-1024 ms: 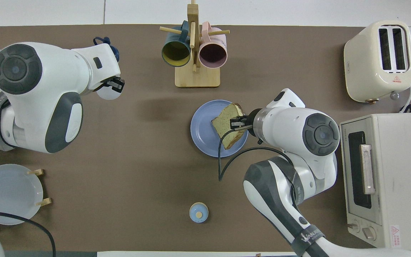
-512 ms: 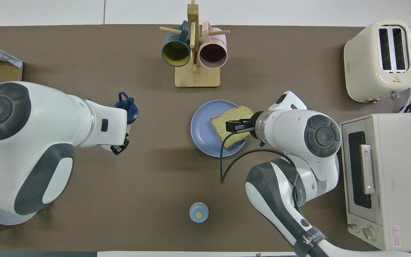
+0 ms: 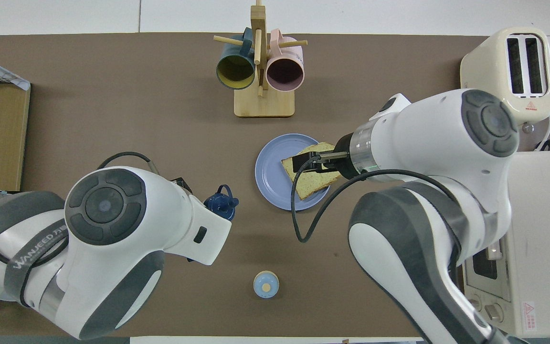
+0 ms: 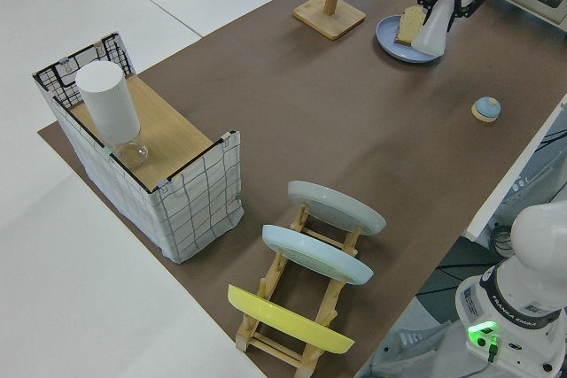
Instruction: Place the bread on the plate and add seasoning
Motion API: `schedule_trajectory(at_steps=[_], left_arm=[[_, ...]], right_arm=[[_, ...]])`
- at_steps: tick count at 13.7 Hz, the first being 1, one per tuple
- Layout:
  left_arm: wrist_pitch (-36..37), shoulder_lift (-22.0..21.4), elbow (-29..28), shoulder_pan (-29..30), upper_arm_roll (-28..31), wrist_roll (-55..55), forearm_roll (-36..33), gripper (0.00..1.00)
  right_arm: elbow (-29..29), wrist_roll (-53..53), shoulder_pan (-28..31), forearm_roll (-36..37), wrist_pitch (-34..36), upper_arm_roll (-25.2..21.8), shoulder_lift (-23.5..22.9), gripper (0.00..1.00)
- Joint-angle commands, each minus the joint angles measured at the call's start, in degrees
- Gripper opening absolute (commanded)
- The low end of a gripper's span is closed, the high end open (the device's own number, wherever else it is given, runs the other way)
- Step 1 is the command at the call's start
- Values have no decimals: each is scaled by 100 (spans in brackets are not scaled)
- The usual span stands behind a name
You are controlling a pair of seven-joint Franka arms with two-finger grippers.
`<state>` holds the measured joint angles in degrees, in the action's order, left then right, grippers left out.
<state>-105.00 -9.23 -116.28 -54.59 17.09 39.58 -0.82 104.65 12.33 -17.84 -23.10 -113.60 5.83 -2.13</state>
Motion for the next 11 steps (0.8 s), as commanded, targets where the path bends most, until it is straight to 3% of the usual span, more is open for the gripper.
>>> schedule_trajectory(at_steps=[1, 5, 8, 11], left_arm=[[-3, -281, -264, -52, -30, 269, -59, 0], [-134, -360, -386, -52, -65, 243, -50, 0], [-196, -360, -413, -52, -57, 217, -50, 0], [-205, -369, -422, -43, -57, 199, -50, 0]], right_arm=[[-76, 5, 140, -668, 645, 6, 317, 100], [-76, 1197, 80, -1257, 1147, 6, 555, 100], [-24, 2235, -367, -1276, 466, 111, 556, 100], [64, 2519, -641, -1276, -231, 111, 538, 95]])
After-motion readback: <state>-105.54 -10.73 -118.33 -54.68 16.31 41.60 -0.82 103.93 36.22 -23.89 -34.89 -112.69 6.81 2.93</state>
